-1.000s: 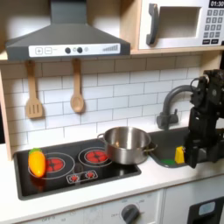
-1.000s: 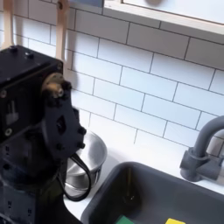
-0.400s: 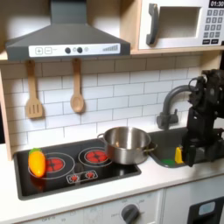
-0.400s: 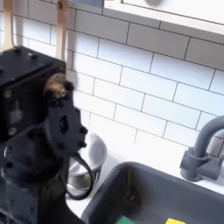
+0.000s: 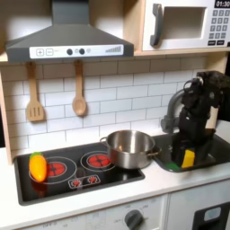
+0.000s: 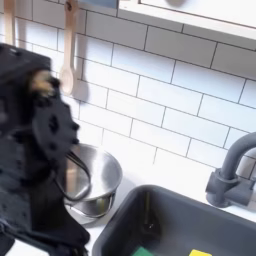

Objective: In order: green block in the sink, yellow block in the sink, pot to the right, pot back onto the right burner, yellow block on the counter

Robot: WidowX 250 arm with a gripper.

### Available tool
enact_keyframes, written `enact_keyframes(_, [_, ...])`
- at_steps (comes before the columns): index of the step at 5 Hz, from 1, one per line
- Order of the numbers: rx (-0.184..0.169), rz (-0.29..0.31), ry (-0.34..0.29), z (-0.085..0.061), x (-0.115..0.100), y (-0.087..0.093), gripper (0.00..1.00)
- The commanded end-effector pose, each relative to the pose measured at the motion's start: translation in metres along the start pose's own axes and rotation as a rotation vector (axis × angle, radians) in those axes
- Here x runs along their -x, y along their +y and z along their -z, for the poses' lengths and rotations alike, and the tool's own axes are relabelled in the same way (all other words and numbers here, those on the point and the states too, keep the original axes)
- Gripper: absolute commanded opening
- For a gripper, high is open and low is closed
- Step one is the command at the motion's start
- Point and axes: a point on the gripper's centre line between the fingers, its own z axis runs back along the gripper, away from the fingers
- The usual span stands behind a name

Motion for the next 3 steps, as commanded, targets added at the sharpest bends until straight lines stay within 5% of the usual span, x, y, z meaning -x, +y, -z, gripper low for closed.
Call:
enact_keyframes(1, [-0.083,-0.009,-0.160,-0.004,-0.017,0.018,0.99])
enact_keyframes(2, [-0.118,-0.026,-0.269,-0.014,-0.029,0.031,0.00])
enact_keyframes(3, [-0.122,-0.029,-0.372,-0.015,-0.040,0.037,0.00])
